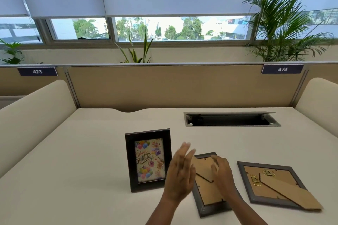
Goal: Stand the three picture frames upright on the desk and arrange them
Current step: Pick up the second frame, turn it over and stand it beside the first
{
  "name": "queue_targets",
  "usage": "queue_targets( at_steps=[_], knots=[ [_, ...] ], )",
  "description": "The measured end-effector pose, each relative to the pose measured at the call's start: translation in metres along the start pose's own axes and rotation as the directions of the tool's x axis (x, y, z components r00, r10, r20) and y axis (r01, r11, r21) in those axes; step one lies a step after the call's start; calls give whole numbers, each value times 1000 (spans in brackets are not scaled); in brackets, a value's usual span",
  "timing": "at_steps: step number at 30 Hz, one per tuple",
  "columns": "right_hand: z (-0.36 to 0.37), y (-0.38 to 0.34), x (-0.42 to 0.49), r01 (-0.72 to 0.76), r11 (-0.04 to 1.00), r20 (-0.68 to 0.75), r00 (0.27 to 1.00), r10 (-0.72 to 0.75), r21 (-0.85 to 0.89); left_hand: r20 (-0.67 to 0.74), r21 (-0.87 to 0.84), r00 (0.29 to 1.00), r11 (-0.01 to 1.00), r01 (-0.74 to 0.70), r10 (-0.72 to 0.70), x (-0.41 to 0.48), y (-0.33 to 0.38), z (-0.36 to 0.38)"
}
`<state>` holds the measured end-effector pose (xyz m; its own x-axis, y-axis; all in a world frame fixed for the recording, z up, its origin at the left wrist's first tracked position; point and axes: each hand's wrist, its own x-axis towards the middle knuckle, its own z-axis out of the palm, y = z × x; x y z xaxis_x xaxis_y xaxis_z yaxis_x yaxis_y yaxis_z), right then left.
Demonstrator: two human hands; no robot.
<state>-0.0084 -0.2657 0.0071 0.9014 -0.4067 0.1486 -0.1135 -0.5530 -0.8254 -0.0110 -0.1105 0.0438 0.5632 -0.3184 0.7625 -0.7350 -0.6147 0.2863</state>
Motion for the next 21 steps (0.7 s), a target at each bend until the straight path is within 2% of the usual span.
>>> queue_targets(
  at_steps=[2,4,6,7,11,13,15,18,21],
  knots=[
    [-10,9,0,-33,998,-7,999,32,-45,116,-13,992,999,40,-39,-6,9,16],
    [-15,15,-1,-81,993,-9,997,80,-84,250,9,948,979,202,-198,-11,14,28],
    [-20,20,-3,-130,983,-8,991,130,-127,432,84,802,904,418,-411,-14,17,38],
    [-21,22,-4,-154,977,-6,988,155,-147,480,146,727,862,486,-491,-16,18,41],
    [-29,28,-7,-235,935,46,966,256,-265,558,245,511,719,651,-654,-18,29,48],
    [-29,28,-9,-229,899,93,955,282,-372,580,225,428,642,733,-693,-16,35,49],
    [-26,24,-10,-227,872,127,943,309,-434,597,169,316,500,849,-738,-10,39,48],
    [-24,16,-8,-275,856,152,916,371,-437,612,89,180,294,952,-770,-2,37,44],
    [-28,19,-3,-337,884,165,900,403,-324,617,14,104,143,990,-780,1,31,42]
  ],
)
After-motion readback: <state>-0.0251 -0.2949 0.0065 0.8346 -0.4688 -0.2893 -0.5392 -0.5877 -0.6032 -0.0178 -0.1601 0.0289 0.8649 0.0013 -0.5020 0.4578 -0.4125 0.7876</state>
